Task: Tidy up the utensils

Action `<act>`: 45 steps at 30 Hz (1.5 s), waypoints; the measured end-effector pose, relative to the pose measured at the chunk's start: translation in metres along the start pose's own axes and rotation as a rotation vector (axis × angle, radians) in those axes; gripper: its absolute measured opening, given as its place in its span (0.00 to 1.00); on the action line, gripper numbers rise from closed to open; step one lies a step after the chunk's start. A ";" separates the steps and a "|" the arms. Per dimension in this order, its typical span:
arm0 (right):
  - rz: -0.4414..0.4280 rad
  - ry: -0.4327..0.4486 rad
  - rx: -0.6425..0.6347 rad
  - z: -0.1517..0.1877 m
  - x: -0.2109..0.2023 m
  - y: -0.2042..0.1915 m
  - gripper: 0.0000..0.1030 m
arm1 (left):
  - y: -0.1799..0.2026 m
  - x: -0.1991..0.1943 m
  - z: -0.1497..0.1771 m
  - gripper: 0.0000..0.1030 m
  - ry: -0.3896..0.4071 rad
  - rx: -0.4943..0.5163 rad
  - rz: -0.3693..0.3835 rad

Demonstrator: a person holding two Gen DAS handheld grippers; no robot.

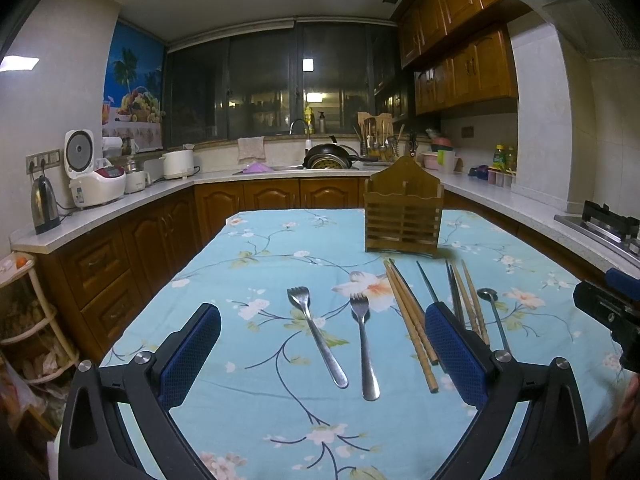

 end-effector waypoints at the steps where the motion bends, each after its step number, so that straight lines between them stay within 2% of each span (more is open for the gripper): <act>1: -0.001 0.000 -0.001 0.000 0.000 0.000 1.00 | 0.000 0.000 0.000 0.99 0.000 -0.001 -0.001; 13: -0.004 -0.001 0.001 0.000 0.000 -0.001 1.00 | 0.003 0.001 0.001 0.99 -0.003 -0.002 0.000; 23: -0.008 -0.015 0.010 0.000 0.003 0.000 1.00 | 0.003 0.007 0.005 0.99 -0.042 -0.021 0.010; 35: 0.003 -0.078 0.040 0.000 0.025 0.013 1.00 | -0.001 0.034 0.004 0.99 -0.154 -0.036 0.043; 40: 0.008 -0.141 0.058 0.007 0.044 0.022 0.99 | 0.001 0.053 0.001 0.99 -0.215 -0.025 0.064; 45: 0.001 -0.214 0.134 0.014 0.068 0.037 0.97 | 0.000 0.073 -0.004 0.99 -0.287 -0.036 0.099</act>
Point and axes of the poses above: each gripper's, at about its wrist camera, not at the fingertips, and x roughly the way its jaws point, y to its right, z to its underside, the point moved 9 cm from there along x, roughly the way its jaws point, and after that the axes turned 10 degrees about y, right-handed, at the moved point
